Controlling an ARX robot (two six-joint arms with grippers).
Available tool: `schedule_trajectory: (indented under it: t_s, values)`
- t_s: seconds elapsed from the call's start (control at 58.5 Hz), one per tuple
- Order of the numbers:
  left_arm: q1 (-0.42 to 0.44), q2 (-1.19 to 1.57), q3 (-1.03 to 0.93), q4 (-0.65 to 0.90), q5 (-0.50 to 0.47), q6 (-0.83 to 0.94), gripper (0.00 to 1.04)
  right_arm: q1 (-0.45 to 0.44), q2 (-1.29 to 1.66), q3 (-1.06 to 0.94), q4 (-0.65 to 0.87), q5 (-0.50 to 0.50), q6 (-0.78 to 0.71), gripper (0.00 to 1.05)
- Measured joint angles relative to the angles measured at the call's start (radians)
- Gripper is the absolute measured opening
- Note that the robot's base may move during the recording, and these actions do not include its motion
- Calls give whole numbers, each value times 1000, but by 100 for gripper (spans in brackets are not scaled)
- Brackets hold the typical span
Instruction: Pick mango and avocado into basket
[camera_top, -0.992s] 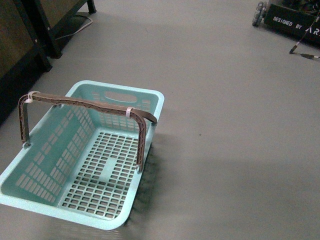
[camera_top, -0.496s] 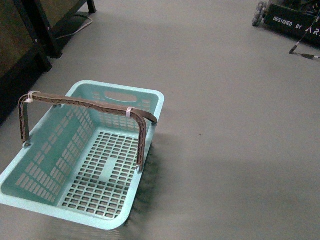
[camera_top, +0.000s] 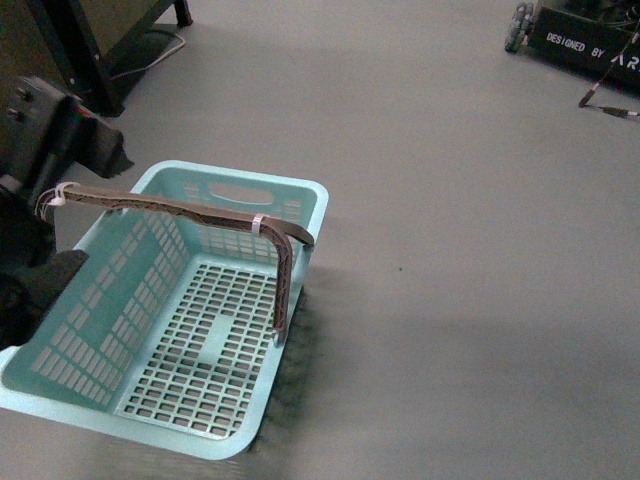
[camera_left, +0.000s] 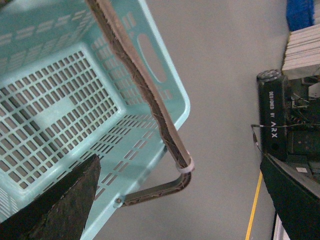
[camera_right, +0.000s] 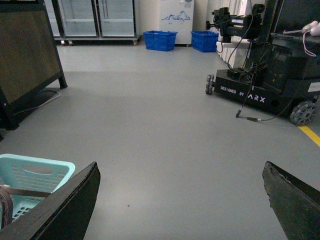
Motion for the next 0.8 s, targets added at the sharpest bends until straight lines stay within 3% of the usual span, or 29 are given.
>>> schedule_trajectory:
  t_s: [0.171,0.633,0.804]
  values:
    - [0,322,220,34,34,-34,97,0,0,0,0,0,0,97]
    - [31,631,603,1,72,-43,97,0,0,0,0,0,0,97]
    - [50,642,608,229,74,-122,70,0,0,0,0,0,0,97]
